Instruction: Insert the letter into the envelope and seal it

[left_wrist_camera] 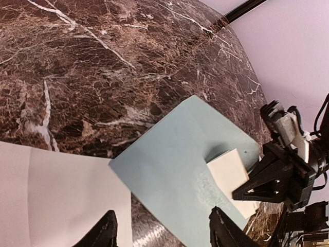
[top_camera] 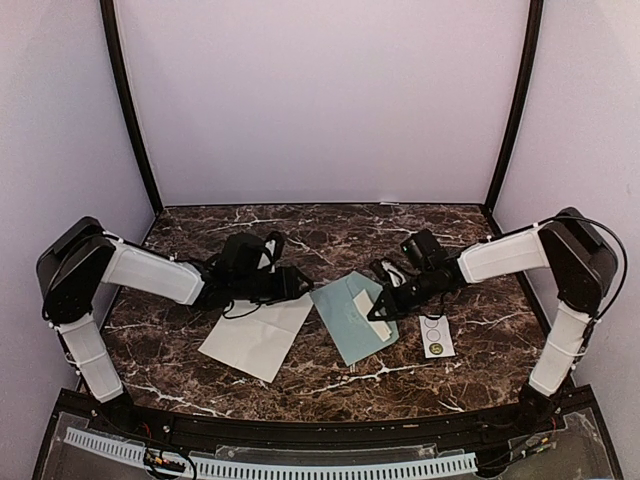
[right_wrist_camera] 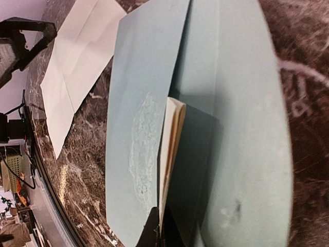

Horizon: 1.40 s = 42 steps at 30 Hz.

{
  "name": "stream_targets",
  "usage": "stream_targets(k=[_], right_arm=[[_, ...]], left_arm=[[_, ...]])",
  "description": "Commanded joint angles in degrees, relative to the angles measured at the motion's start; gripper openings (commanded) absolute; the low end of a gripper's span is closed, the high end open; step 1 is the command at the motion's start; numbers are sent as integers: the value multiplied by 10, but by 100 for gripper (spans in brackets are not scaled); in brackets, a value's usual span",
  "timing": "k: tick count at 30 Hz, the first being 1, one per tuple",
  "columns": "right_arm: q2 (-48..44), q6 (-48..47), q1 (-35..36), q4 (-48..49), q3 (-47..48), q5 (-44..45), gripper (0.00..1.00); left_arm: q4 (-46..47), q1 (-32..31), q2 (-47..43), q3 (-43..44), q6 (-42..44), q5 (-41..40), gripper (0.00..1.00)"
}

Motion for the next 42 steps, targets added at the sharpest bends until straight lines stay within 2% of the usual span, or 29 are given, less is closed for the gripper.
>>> stream_targets(k=[1,6,8,11,13,17,19,23,32,42], right_arm=[[-17,58,40,72,-28,-9,0],[-21,85,70,77,-27,17,0],[-31,84,73,61,-23,39,10],[-51,69,75,20,-9,72,34],[-65,52,76,-13,2,92,44],[-93,24,81,-75,24,138,56],[-104,13,83,-89,29,153,59],[-112,5,84,-91,24,165,57],[-86,7,102,-70,32,155,33],[-37,22,102,-70,35,188,31]], left_arm=[[-17,-44,-57,-28,-29,1,58],[-32,-79,-78,-46,-71,-7,55],[-23,-85,-92,-69,-98,-10,55],[-18,-92,-111,-96,-124,-16,56],[-16,-93,-117,-105,-135,-12,57],[-15,-97,-118,-113,-147,-3,57],[-12,-99,-116,-114,-154,2,56],[2,-101,-111,-117,-166,11,55],[56,-105,-60,-123,-199,40,49],[51,-115,-25,-118,-202,29,46]])
